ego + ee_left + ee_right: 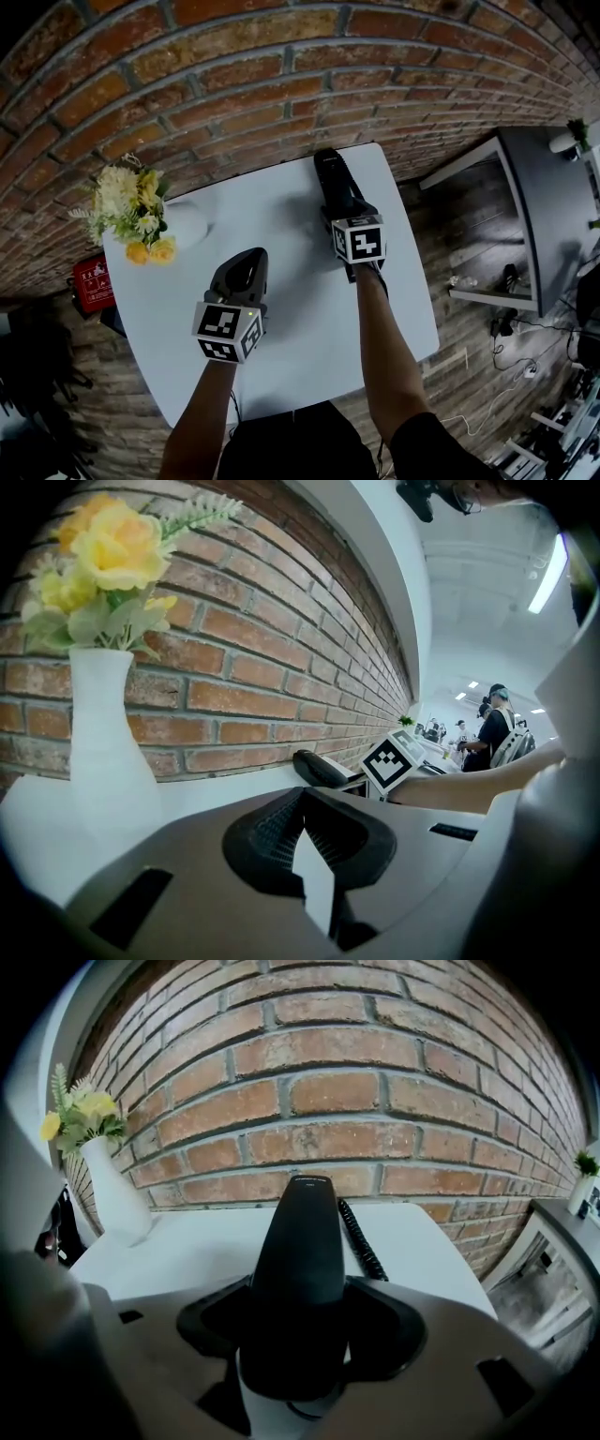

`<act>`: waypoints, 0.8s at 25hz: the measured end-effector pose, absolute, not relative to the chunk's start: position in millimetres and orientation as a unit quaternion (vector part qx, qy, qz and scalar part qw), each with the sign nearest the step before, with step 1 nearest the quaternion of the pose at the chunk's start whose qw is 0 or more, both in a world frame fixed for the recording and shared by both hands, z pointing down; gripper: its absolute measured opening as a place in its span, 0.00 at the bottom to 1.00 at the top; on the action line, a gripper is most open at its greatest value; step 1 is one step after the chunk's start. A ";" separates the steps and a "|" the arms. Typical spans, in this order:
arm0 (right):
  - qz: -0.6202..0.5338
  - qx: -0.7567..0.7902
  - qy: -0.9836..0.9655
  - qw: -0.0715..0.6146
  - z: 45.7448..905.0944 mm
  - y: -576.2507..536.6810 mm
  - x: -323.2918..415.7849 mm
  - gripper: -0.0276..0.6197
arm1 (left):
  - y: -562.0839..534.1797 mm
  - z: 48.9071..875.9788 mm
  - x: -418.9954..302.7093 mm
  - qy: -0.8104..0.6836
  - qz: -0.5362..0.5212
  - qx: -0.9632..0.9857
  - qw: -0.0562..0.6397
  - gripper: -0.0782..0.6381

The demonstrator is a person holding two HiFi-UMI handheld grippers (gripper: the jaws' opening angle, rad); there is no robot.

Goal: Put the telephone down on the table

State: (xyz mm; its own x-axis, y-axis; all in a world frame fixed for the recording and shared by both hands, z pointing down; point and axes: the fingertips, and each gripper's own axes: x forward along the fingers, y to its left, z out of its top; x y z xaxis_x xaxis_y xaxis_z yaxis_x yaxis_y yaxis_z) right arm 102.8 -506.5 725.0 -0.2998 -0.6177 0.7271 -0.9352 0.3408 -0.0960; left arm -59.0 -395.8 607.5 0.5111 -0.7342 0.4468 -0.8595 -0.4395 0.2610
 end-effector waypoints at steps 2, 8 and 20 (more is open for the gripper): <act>0.260 0.508 -0.763 0.303 725.7 -507.0 101.7 0.48 | -395.2 608.7 -60.5 -0.477 0.136 0.837 0.233 0.13; 0.252 0.508 -0.768 0.297 723.7 -506.4 100.0 0.50 | -388.1 609.2 -60.8 -0.478 0.139 0.835 0.233 0.13; 0.234 0.502 -0.788 0.269 688.0 -476.2 110.4 0.52 | -365.6 596.2 -61.3 -0.488 0.139 0.831 0.226 0.13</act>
